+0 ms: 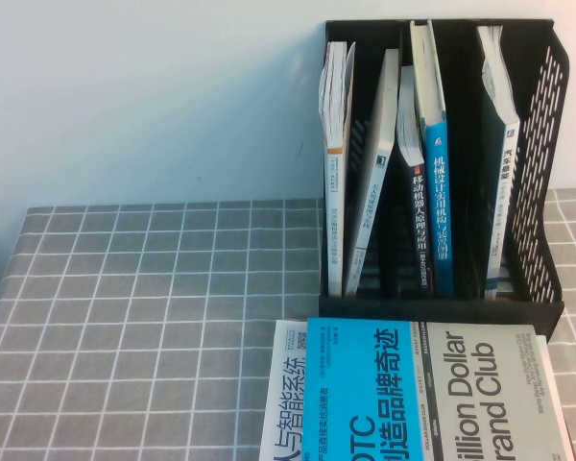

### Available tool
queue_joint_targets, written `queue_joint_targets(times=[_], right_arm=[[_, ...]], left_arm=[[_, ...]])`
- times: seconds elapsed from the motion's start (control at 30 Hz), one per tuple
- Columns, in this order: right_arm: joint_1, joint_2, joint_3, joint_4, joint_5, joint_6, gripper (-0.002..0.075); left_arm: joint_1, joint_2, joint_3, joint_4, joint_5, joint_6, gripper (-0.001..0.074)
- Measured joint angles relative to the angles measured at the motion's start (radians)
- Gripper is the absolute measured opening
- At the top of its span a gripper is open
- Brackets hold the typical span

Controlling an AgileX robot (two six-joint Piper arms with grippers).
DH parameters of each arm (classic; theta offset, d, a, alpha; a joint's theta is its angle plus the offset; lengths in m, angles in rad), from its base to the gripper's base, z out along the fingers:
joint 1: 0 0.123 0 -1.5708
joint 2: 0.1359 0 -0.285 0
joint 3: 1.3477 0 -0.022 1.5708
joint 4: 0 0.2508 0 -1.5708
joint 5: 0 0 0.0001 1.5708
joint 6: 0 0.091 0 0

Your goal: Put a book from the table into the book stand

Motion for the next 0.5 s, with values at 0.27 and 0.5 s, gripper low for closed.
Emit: queue_joint_targets(times=[0.27, 0.5], right_arm=[[-0.006, 0.000, 0.000, 0.000, 0.000, 0.000, -0.0003], [-0.056, 0.000, 0.000, 0.000, 0.000, 0.002, -0.0003]], left_arm=[[0.000, 0.000, 0.000, 0.000, 0.000, 0.000, -0.0003], [0.000, 0.000, 0.000, 0.000, 0.000, 0.000, -0.0003]])
